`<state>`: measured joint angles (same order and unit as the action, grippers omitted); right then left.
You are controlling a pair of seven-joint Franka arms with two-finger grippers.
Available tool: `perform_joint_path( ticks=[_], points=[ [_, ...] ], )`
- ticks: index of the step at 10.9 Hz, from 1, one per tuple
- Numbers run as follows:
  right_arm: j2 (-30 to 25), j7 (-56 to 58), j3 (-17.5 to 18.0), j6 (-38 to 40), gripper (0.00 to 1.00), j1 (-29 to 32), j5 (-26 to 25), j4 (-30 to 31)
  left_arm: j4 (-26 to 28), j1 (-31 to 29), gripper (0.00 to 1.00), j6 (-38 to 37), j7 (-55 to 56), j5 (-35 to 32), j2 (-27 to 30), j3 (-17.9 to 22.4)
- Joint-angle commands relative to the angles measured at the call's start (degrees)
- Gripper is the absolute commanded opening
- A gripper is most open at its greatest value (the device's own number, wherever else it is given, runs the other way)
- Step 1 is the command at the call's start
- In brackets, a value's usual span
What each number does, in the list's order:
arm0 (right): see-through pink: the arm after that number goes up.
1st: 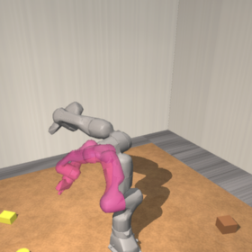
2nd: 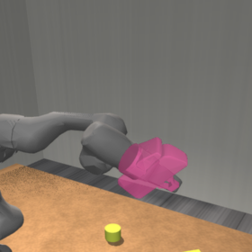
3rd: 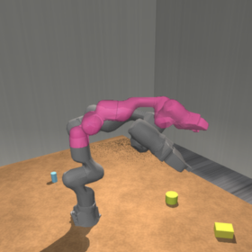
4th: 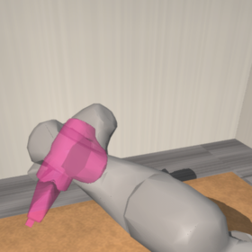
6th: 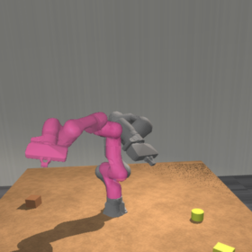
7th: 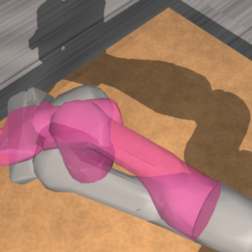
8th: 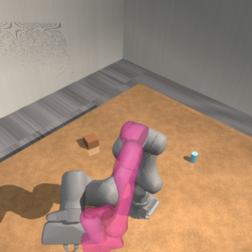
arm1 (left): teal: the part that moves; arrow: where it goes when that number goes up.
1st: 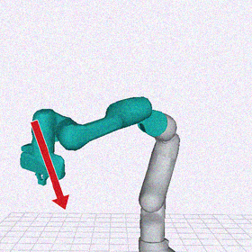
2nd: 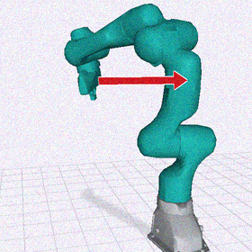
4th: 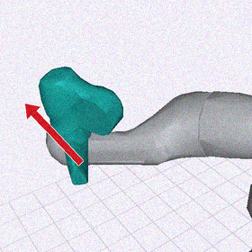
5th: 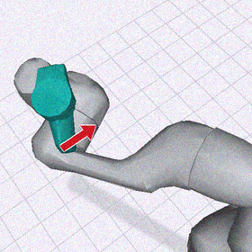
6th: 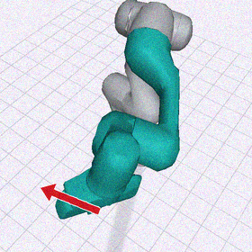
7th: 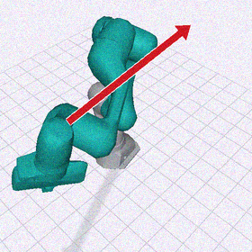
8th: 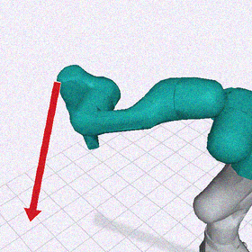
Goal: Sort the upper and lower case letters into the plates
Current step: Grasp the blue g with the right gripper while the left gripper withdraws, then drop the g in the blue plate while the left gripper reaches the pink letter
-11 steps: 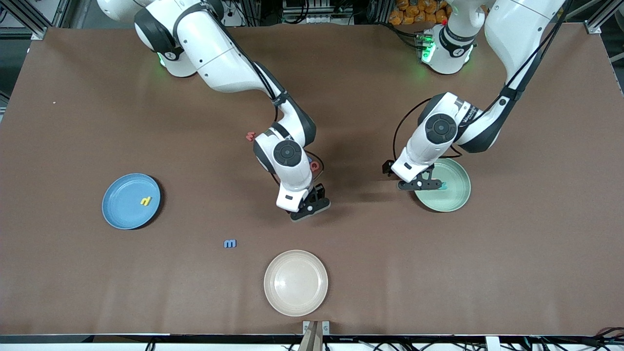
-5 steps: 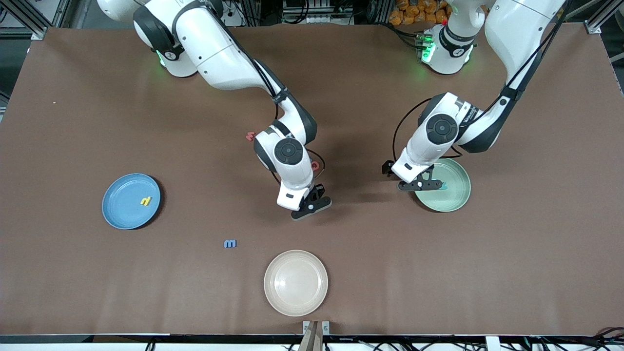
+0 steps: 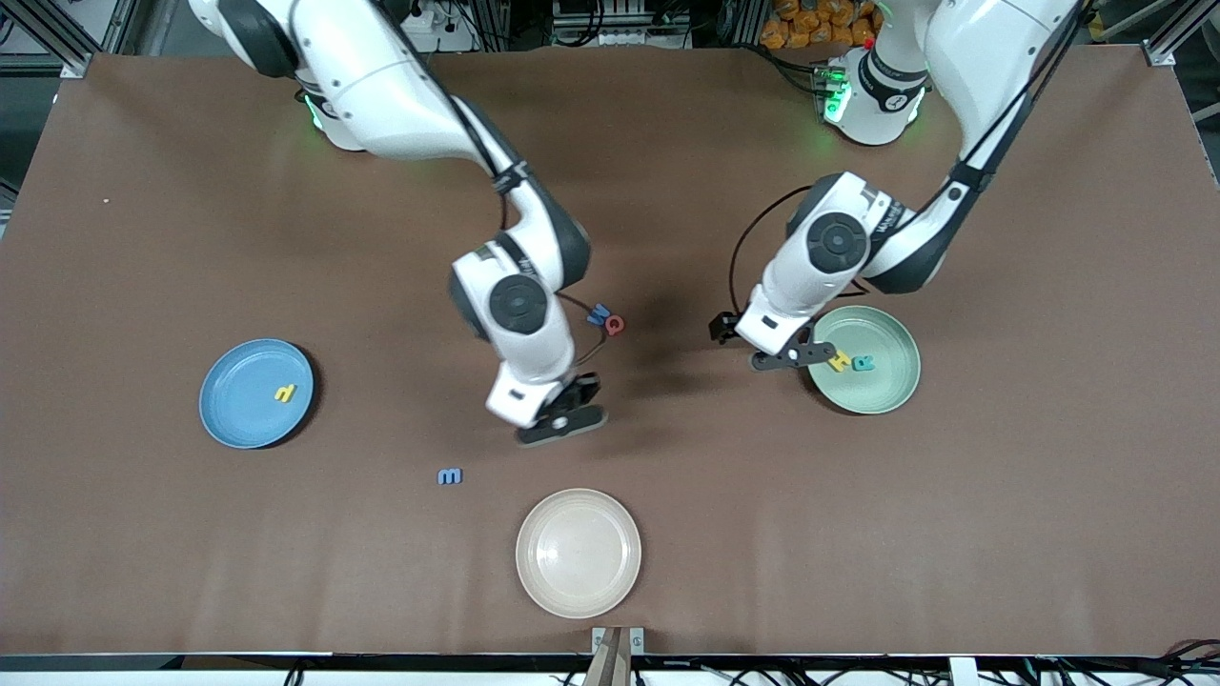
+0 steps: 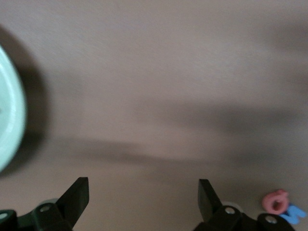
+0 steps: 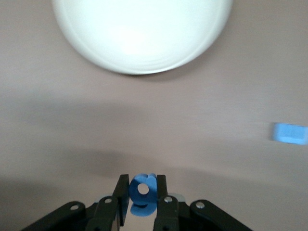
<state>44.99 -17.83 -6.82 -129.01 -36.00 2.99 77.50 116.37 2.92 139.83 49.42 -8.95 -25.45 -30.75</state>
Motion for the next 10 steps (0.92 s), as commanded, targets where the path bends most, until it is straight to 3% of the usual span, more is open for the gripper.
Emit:
perform_joint_path(
  ticks=[1, 5, 8, 10],
  points=[
    [-9.9, 4.1, 0.0, -0.9, 0.0, 7.1, -4.9, 12.4, -5.1, 4.8, 1.0, -0.4, 8.3, 0.4, -4.4, 0.2],
    [-15.1, 12.6, -0.6, 0.6, 0.0, 16.8, -7.7, 20.8, -13.6, 11.1, 1.0, -0.1, 23.9, -0.1, -12.7, 1.0],
    [-17.2, 14.7, -2.8, 3.1, 0.0, 19.6, -11.8, 26.0, -18.8, 17.4, 1.0, 0.0, 44.0, -10.6, -17.2, 3.0],
    [-18.2, 14.8, -4.3, 2.4, 0.0, 19.7, -14.2, 29.0, -18.8, 17.5, 1.0, -0.3, 50.3, -12.7, -17.5, 3.0]
  ],
)
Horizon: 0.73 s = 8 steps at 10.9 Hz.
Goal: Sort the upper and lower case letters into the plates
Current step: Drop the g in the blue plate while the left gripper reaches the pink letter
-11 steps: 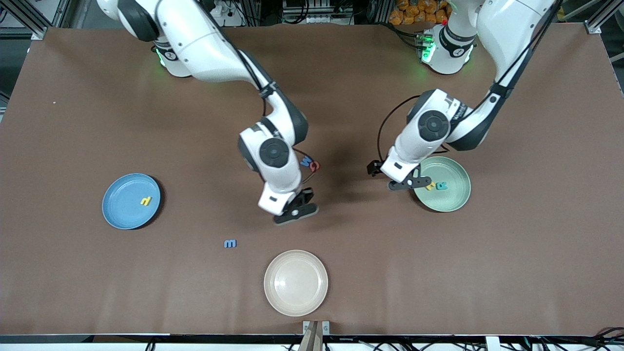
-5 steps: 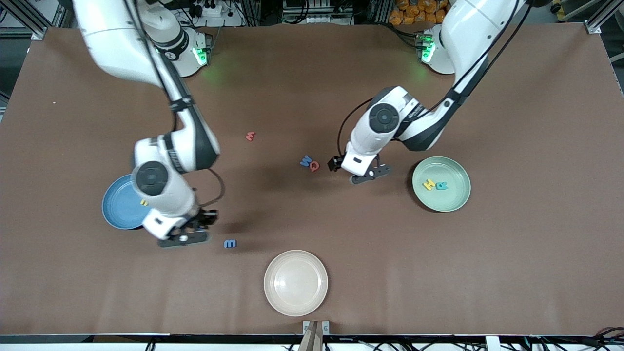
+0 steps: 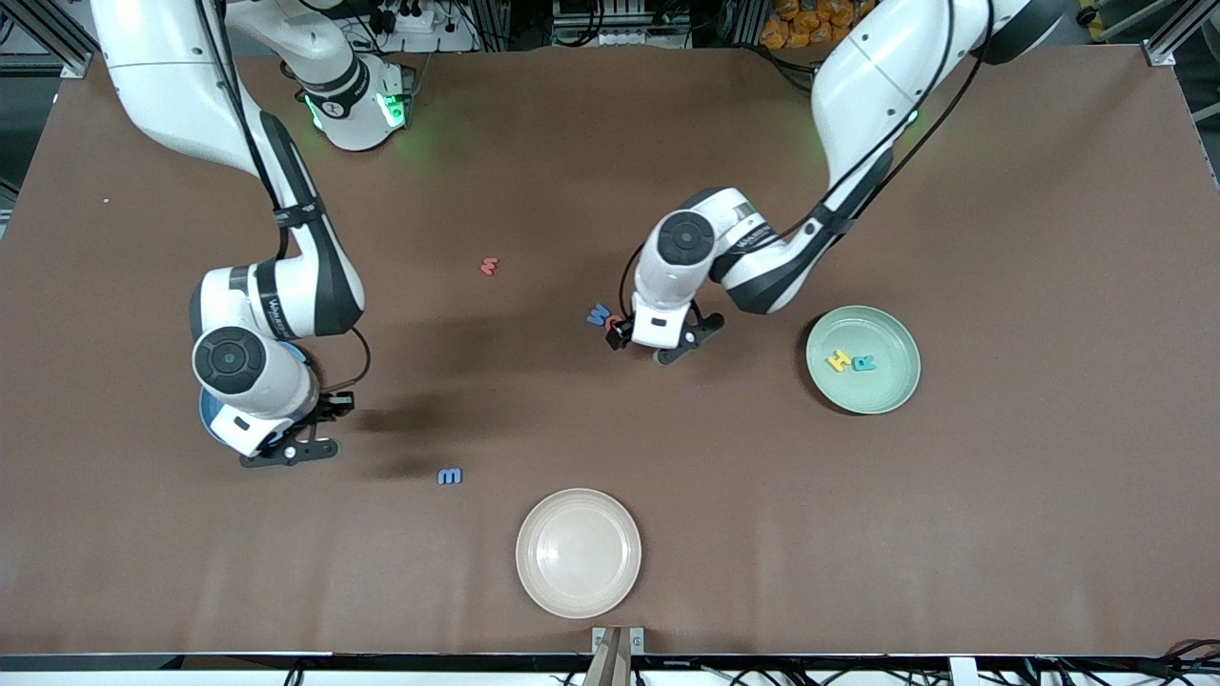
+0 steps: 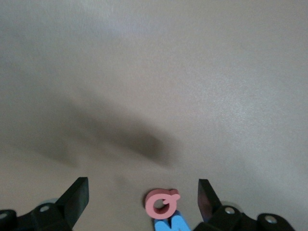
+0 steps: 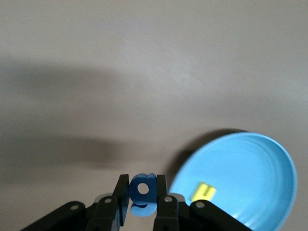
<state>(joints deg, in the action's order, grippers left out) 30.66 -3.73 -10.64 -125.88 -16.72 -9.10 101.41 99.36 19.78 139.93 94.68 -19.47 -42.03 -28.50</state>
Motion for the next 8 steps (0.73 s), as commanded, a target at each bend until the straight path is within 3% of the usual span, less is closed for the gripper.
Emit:
perform_joint_path(
  ticks=[1, 3, 6, 7, 8],
  points=[
    [-3.8, 1.1, -1.5, -0.9, 0.0, 0.5, -2.1, 5.3, -1.8, 0.7, 1.0, -0.5, 9.9, -2.1, -0.9, 0.7],
    [-3.8, 6.9, -3.5, -0.8, 0.0, 1.9, -2.1, 5.4, -2.0, 1.7, 1.0, -0.5, 15.3, -2.4, -1.6, 1.0],
    [-4.2, 10.8, -3.9, -0.7, 0.0, 5.5, -2.0, 7.4, -2.6, 3.8, 1.0, -0.5, 16.3, -2.3, -1.7, 1.0],
    [-4.6, 11.5, -3.9, -0.5, 0.35, 6.4, -1.8, 7.7, -2.9, 4.0, 1.0, -0.5, 16.1, -2.4, -2.6, 1.0],
    [-4.6, 11.7, -3.8, 0.0, 0.99, 6.9, -1.3, 7.5, -4.1, 4.2, 1.0, -0.5, 16.0, -2.4, -4.1, 1.0]
  ],
)
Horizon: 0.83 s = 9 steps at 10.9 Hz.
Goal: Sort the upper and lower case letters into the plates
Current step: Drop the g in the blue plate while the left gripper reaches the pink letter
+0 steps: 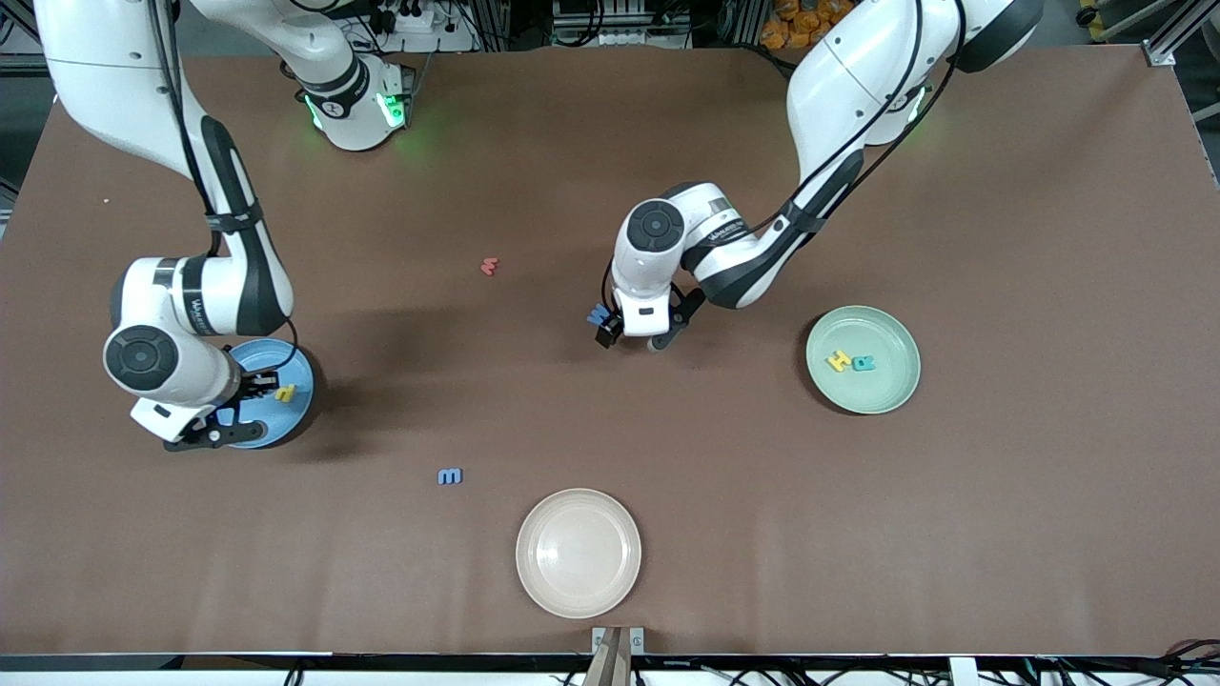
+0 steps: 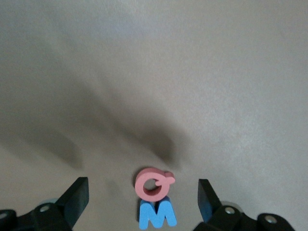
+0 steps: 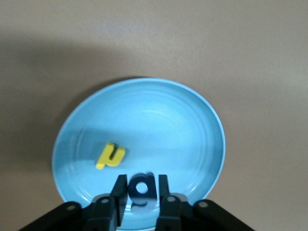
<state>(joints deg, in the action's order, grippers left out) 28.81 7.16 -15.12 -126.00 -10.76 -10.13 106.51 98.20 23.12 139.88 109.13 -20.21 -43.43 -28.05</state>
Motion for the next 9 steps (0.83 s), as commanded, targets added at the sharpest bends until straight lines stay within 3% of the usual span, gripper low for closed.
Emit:
perform_joint_path(
  ticks=[1, 5, 9],
  points=[
    [-2.9, 0.9, 0.7, 0.7, 1.0, 0.6, -0.3, 1.8, -5.1, 1.1, 1.0, -0.4, 1.6, -1.7, -4.5, 0.5],
    [-2.9, 0.5, 1.1, 7.1, 1.0, -1.0, 0.5, -3.7, -8.0, 3.8, 1.0, -0.4, 1.3, -1.8, -7.1, 2.5],
    [-0.4, 0.2, 1.1, 5.8, 1.0, -2.3, 11.3, -7.8, -7.7, 3.8, 0.97, -0.4, 1.3, -5.6, -7.6, 2.5]
  ],
)
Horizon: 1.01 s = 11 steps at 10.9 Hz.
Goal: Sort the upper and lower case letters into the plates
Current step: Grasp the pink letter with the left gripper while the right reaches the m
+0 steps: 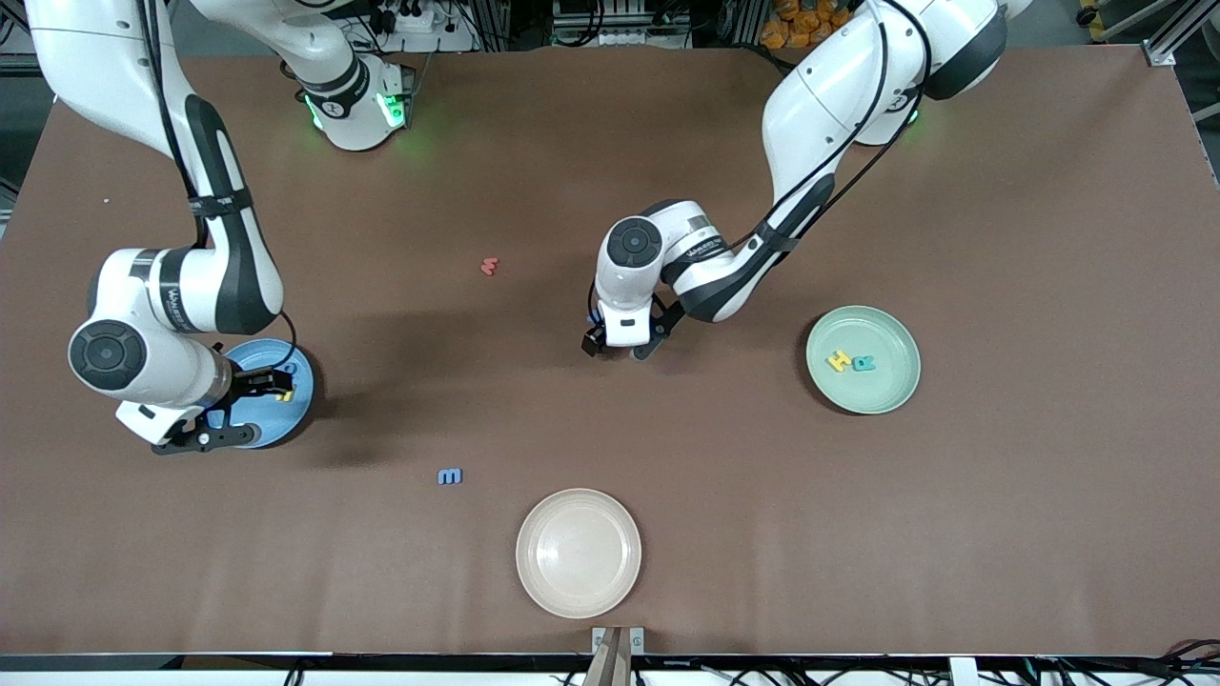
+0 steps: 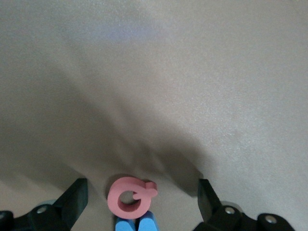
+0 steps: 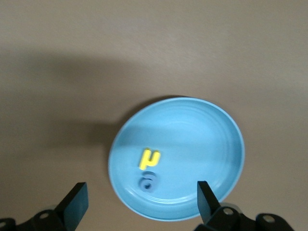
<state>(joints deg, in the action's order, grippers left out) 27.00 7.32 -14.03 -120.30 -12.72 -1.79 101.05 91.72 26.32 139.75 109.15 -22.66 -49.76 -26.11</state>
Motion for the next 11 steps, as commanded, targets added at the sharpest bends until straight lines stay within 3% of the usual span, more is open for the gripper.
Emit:
perform_joint_path(
  ticks=[1, 2, 3, 5, 9, 11],
  points=[
    [2.1, -0.1, 0.0, 0.1, 1.0, -1.1, 5.7, -3.4, -1.1, 0.5, 0.69, -0.3, 1.2, -3.8, -1.3, 0.5],
    [2.5, -1.2, 0.0, 0.0, 1.0, -1.3, 7.9, -4.2, -1.1, 0.5, 0.45, -0.3, 1.2, -3.8, -1.4, 0.5],
    [2.9, -2.2, 0.1, 0.1, 1.0, -1.9, 8.1, -4.7, -1.1, 0.5, 0.3, -0.3, 1.2, -3.9, -1.4, 0.5],
    [3.3, -2.0, 0.2, -0.7, 1.0, -2.7, 7.9, -4.9, -1.1, 0.5, 0.3, -0.3, 1.4, -3.7, -1.6, 0.4],
    [3.5, -1.2, 5.8, -2.7, 1.0, -2.4, 7.7, -6.9, -1.2, 0.7, 0.3, -0.3, 1.6, -3.6, -1.6, 0.4],
    [4.7, -1.3, 6.0, -5.3, 1.0, -2.7, 7.8, -7.3, -1.2, 0.9, 0.3, -0.3, 1.6, -3.5, -1.6, 0.4]
  ],
)
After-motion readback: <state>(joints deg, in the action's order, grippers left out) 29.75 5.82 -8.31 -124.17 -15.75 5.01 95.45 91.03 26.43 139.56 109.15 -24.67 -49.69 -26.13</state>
